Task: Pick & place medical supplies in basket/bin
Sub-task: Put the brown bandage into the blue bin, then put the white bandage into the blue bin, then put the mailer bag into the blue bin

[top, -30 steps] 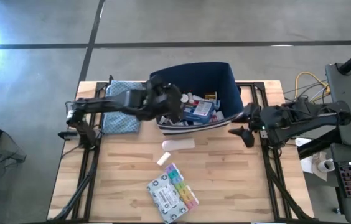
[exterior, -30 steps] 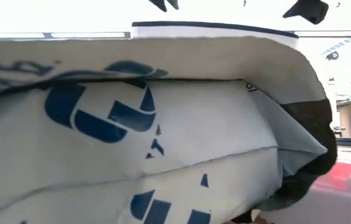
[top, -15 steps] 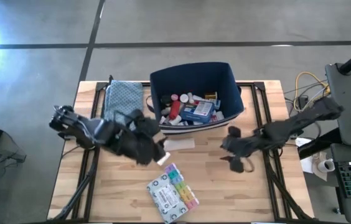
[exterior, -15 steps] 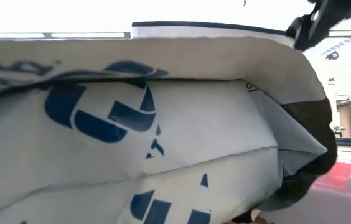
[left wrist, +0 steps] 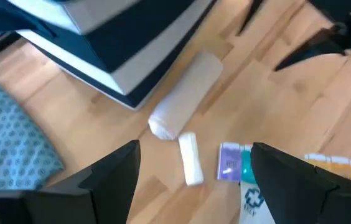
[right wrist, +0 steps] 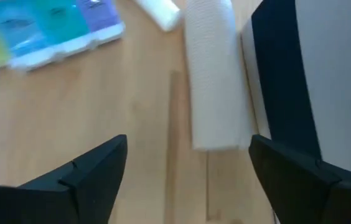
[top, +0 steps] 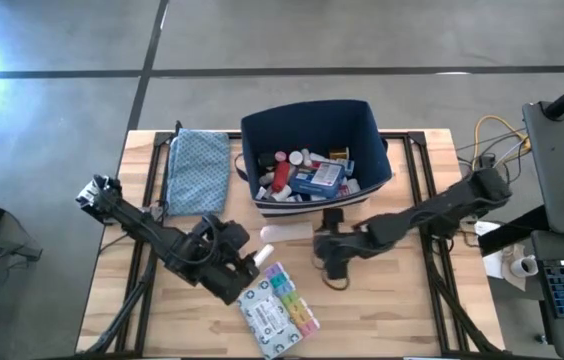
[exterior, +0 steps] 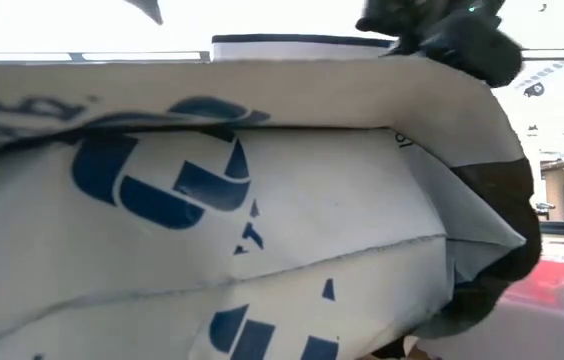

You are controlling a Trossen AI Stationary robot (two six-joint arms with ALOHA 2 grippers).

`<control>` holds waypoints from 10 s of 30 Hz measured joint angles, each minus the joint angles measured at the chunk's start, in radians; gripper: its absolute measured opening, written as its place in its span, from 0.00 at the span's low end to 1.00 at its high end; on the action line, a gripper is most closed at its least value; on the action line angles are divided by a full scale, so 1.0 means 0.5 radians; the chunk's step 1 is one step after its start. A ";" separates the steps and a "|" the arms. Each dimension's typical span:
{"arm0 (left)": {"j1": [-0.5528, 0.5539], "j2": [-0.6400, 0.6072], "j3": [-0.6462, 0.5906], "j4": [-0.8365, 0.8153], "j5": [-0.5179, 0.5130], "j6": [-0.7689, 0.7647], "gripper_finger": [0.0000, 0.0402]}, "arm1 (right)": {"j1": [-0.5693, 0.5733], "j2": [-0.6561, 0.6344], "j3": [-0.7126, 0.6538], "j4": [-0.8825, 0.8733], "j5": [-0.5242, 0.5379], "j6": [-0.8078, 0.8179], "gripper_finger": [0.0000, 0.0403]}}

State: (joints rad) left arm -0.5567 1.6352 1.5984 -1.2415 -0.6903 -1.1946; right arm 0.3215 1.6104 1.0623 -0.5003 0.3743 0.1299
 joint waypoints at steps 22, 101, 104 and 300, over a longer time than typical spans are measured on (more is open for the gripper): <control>-0.043 -0.004 -0.069 -0.100 0.024 -0.009 0.70 | -0.407 0.927 0.700 -0.294 -0.298 0.002 0.80; 0.084 0.004 -1.305 1.663 0.544 0.864 0.70 | -0.344 -0.767 0.670 -0.560 0.094 0.540 0.82; 0.108 0.021 -1.381 1.751 0.545 0.869 0.70 | -0.336 -0.749 0.654 -0.564 0.093 0.543 0.82; -0.140 0.038 -1.588 2.309 0.633 -0.298 0.68 | 0.009 -0.866 0.623 -0.793 0.186 0.878 0.82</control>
State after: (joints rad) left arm -0.6266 1.6544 0.8043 -0.0873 -0.3737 -1.3437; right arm 0.3258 1.1776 1.3738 -0.8968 0.4671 0.5688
